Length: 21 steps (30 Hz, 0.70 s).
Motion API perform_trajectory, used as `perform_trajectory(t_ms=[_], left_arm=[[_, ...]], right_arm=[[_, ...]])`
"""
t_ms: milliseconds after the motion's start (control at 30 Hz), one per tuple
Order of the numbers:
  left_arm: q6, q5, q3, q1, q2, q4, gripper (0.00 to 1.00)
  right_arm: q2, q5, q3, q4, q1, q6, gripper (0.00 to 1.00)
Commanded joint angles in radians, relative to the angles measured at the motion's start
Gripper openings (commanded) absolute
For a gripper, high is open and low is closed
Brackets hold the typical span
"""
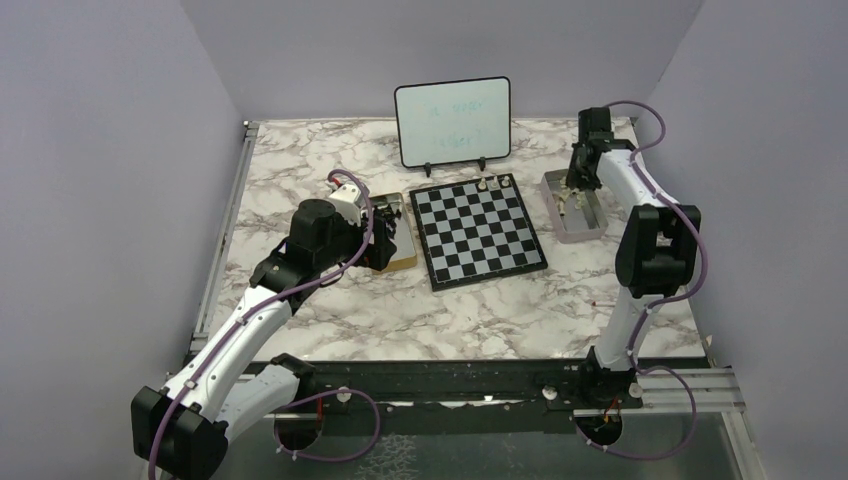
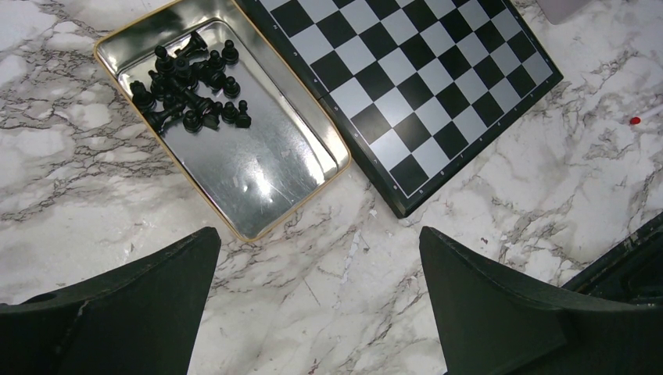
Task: Set up the chess pieces on the board
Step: Pick up the chess piece from the storage box.
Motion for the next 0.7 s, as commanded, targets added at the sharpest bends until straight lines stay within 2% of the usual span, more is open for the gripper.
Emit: perform_trajectory(t_ms=[0,667], left_arm=[[0.003,-0.008,-0.007,-0.006,-0.012,0.001,0.99],[0.007,-0.013,-0.007,-0.006,-0.002,-0.001,0.99]], right_arm=[[-0.01,0.009,-0.011,0.077,-0.005,-0.006,0.26],[0.109,0.021,-0.016,0.102,-0.058,0.016,0.3]])
